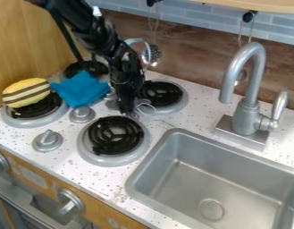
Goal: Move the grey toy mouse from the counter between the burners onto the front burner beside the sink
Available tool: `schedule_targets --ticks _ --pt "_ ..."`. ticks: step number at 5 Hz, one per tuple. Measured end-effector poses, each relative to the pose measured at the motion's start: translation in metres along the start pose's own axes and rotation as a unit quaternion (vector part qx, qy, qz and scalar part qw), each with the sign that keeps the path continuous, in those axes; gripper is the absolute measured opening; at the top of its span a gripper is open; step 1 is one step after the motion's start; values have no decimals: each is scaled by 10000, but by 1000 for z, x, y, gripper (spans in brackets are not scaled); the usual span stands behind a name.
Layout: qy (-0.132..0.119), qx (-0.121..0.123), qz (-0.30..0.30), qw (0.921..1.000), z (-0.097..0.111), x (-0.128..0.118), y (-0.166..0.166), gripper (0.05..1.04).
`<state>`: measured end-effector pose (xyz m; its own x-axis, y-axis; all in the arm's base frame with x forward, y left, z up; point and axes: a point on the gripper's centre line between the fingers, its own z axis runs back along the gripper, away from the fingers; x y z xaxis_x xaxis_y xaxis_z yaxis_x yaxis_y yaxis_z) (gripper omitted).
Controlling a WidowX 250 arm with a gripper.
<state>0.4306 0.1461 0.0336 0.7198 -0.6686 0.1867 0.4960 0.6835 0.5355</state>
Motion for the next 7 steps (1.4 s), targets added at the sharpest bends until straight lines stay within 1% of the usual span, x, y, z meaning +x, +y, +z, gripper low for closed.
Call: schedule_targets --ticks 1,2,3,4,5,6,7 --pt "-48 18 -11 10000 0 3 -1 565" --pt "-109 15 17 9999 0 6 -3 541" --pt "-196 -4 -65 9998 0 10 -8 540" --pt "-296 132 -99 9994 15 16 -7 540" --pt "-542 614 -174 9965 54 26 9 540" --pt "-662 1048 -159 9922 90 20 16 540" --pt "-668 1093 -168 9916 114 7 6 540"
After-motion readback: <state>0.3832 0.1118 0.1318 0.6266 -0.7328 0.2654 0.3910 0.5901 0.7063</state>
